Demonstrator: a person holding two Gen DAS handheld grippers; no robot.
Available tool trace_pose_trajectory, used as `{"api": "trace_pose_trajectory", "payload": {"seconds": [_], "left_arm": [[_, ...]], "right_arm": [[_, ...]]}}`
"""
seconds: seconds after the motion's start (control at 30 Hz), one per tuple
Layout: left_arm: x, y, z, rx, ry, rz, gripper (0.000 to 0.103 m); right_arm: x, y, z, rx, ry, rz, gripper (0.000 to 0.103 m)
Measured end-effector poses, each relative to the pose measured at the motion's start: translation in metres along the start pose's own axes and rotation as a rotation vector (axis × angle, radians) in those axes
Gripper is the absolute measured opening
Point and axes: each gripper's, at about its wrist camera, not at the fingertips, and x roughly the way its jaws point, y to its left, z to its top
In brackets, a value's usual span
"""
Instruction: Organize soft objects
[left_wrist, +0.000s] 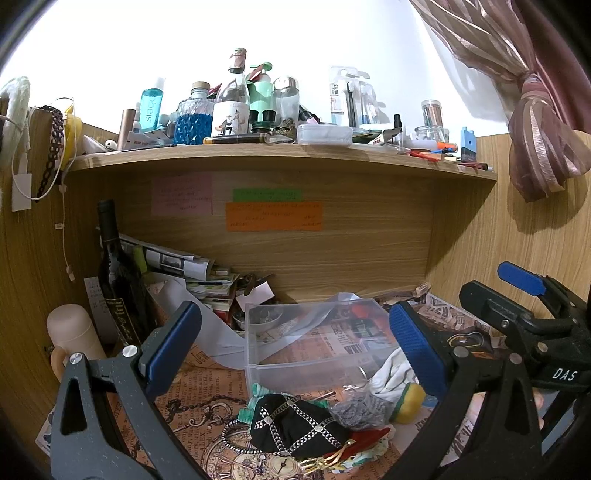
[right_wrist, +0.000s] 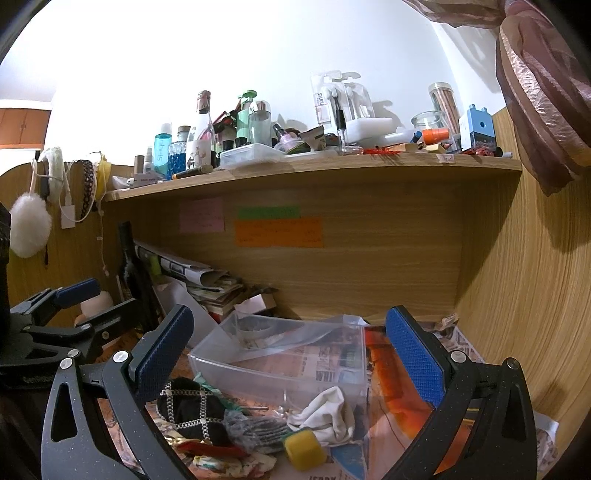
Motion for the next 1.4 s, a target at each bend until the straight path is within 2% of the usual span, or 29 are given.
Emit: {"api": "trace_pose_trajectory", "payload": {"seconds": [1.13, 1.4], "left_arm": [[0.0011, -0.0037, 0.0002, -0.001, 0.003, -0.010, 0.103], [0.0013, -0.0034, -0.0005, -0.003, 0.006, -0.010, 0.103]], "right_arm": [[-0.0038, 0.0056, 0.0001, 0.011, -0.003, 0.012, 0.103], [0.0008, 0.0046, -0.0009, 0.029, 0.021, 0.021, 0.103]]}}
